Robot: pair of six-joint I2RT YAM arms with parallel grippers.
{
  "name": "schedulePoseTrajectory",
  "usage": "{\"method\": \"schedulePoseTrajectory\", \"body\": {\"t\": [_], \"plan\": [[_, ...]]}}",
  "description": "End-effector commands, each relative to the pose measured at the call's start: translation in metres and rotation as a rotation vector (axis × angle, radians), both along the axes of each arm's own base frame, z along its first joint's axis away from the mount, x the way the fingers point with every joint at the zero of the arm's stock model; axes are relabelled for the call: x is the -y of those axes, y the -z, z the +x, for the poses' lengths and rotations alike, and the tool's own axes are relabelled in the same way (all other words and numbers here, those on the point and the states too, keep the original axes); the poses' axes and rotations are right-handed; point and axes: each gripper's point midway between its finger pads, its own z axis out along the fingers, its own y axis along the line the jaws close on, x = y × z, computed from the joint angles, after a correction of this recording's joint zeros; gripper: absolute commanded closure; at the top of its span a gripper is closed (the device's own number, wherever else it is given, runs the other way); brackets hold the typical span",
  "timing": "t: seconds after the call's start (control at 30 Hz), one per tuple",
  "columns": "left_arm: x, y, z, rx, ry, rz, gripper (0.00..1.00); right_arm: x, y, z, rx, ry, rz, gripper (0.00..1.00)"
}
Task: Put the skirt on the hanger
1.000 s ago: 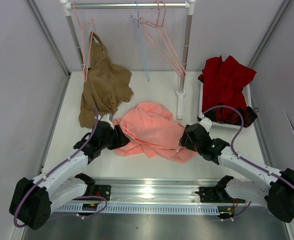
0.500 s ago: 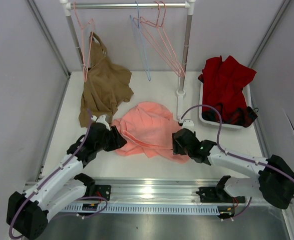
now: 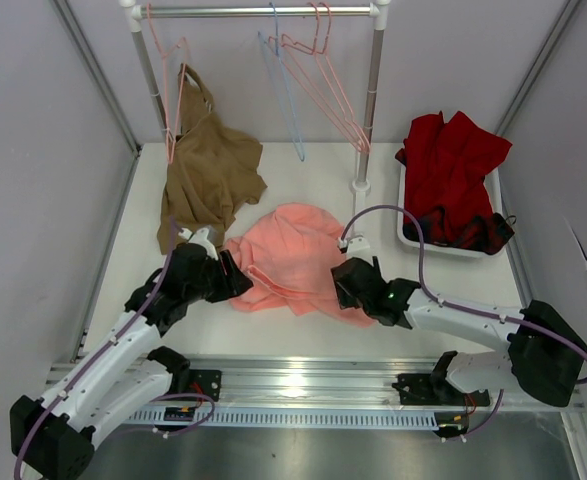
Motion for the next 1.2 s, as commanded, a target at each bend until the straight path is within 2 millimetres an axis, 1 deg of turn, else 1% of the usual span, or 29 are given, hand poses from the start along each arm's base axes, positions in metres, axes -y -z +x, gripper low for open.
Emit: {"method": "schedulePoseTrajectory", "body": {"t": [0.0,0.03,0.07,0.1,0.17,0.2,0.23,0.27,0.3,0.37,0.4,0.43,0.5,0.57,0.6,0.7,0.73,0.87,0.97,1.07,1.17], "plan": [[0.004,-0.019,0.001,0.039,0.036,-0.020,0.44,-0.020,-0.027,0.009,0.072,-0.037,0.031,0.37],[0.004,-0.018,0.000,0.037,0.038,-0.021,0.44,-0.027,-0.028,0.008,0.074,-0.054,0.035,0.37],[0.005,-0.016,-0.001,0.031,0.045,-0.025,0.44,-0.039,-0.030,0.002,0.080,-0.095,0.046,0.36],[0.006,-0.015,-0.001,0.028,0.047,-0.027,0.44,-0.048,-0.037,0.001,0.090,-0.114,0.059,0.36],[0.006,-0.007,-0.004,0.010,0.052,-0.026,0.45,-0.063,-0.035,-0.006,0.083,-0.165,0.055,0.36],[0.006,-0.004,-0.004,0.005,0.051,-0.025,0.45,-0.071,-0.039,-0.005,0.089,-0.180,0.065,0.36],[0.006,-0.002,-0.003,0.004,0.047,-0.023,0.45,-0.081,-0.035,-0.009,0.079,-0.209,0.059,0.37],[0.006,0.001,-0.004,0.000,0.047,-0.021,0.45,-0.087,-0.037,-0.009,0.083,-0.221,0.063,0.36],[0.006,0.001,-0.003,0.000,0.046,-0.020,0.45,-0.090,-0.034,-0.010,0.078,-0.231,0.050,0.36],[0.006,0.004,-0.003,-0.004,0.046,-0.018,0.45,-0.094,-0.035,-0.012,0.083,-0.241,0.037,0.36],[0.006,0.005,-0.003,-0.007,0.046,-0.017,0.45,-0.093,-0.036,-0.008,0.096,-0.224,0.024,0.36],[0.005,0.006,-0.003,-0.008,0.044,-0.014,0.45,-0.089,-0.035,-0.009,0.091,-0.213,0.003,0.35],[0.006,0.008,-0.003,-0.012,0.048,-0.017,0.45,-0.087,-0.038,-0.008,0.101,-0.217,-0.005,0.34],[0.007,0.008,-0.003,-0.012,0.049,-0.018,0.45,-0.091,-0.039,-0.010,0.101,-0.241,0.015,0.33],[0.006,0.009,-0.003,-0.012,0.049,-0.015,0.45,-0.096,-0.036,-0.014,0.086,-0.269,0.029,0.33],[0.006,0.010,-0.003,-0.012,0.048,-0.012,0.45,-0.105,-0.033,-0.013,0.088,-0.293,0.041,0.33],[0.006,0.011,-0.003,-0.016,0.047,-0.012,0.45,-0.106,-0.026,-0.013,0.082,-0.303,0.022,0.33],[0.007,0.013,-0.003,-0.018,0.046,-0.019,0.45,-0.114,-0.017,-0.017,0.069,-0.342,0.022,0.33],[0.007,0.013,-0.003,-0.020,0.048,-0.019,0.45,-0.118,-0.014,-0.019,0.073,-0.352,0.023,0.32],[0.007,0.013,-0.003,-0.020,0.049,-0.020,0.45,-0.118,-0.010,-0.016,0.082,-0.340,0.012,0.31],[0.008,0.013,-0.003,-0.023,0.049,-0.024,0.45,-0.122,-0.015,-0.009,0.109,-0.326,0.014,0.31]]}}
